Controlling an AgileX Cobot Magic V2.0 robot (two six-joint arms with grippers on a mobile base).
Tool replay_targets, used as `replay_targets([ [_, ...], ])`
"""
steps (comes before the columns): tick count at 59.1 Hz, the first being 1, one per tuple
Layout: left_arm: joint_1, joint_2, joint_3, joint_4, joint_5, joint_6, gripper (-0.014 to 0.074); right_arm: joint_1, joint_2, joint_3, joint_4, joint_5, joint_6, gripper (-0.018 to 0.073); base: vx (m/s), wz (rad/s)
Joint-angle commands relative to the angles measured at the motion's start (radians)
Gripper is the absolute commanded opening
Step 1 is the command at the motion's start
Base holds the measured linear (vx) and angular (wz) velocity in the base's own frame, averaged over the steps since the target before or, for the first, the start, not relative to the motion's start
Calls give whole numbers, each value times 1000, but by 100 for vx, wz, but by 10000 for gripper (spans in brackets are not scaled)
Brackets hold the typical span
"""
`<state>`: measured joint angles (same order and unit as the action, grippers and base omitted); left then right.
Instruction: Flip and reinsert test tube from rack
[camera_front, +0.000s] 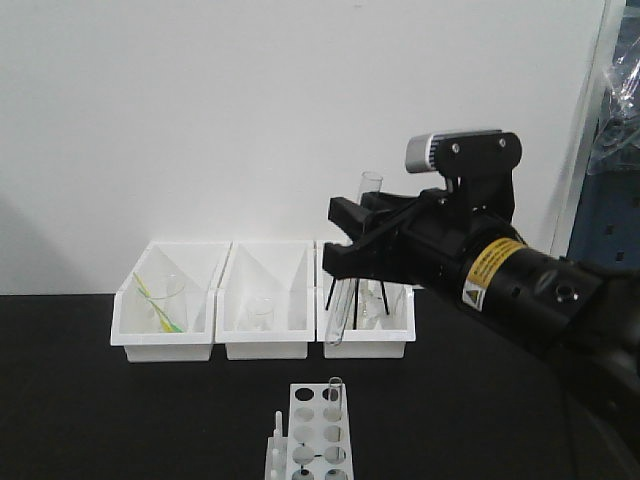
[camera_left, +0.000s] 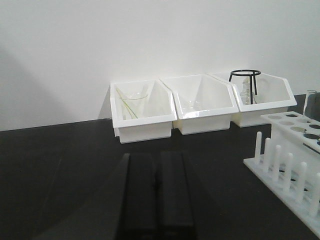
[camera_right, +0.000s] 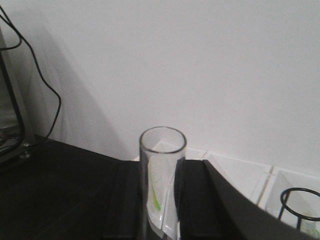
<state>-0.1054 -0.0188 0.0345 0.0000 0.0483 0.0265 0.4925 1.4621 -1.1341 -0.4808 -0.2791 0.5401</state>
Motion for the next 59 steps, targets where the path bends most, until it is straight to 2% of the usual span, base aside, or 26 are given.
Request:
replay_targets([
  [1,0,-8,-6,0,-81,-2,-6,-2,-30,47,7,-224,-49,-11,0,0],
  [4,0,-8,-6,0,-81,-2,-6,-2,-22,119,8,-332,-99,-11,0,0],
  [5,0,-8,-6,0,-81,-2,-6,-2,-1,207,19,-446,-149,-11,0,0],
  [6,0,-8,-6,0,-81,-2,-6,-2,6,227,24,-473,-160,-11,0,0],
  [18,0,-8,-6,0,-81,-2,-6,-2,88,313,28,-657,-217,-11,0,0],
  [32,0,-8,-6,0,-81,-2,-6,-2,144,312,30,-678,-286,-11,0,0],
  [59,0,-8,-6,0,-81,-2,-6,-2,273,311,29,-676,-285,-11,0,0],
])
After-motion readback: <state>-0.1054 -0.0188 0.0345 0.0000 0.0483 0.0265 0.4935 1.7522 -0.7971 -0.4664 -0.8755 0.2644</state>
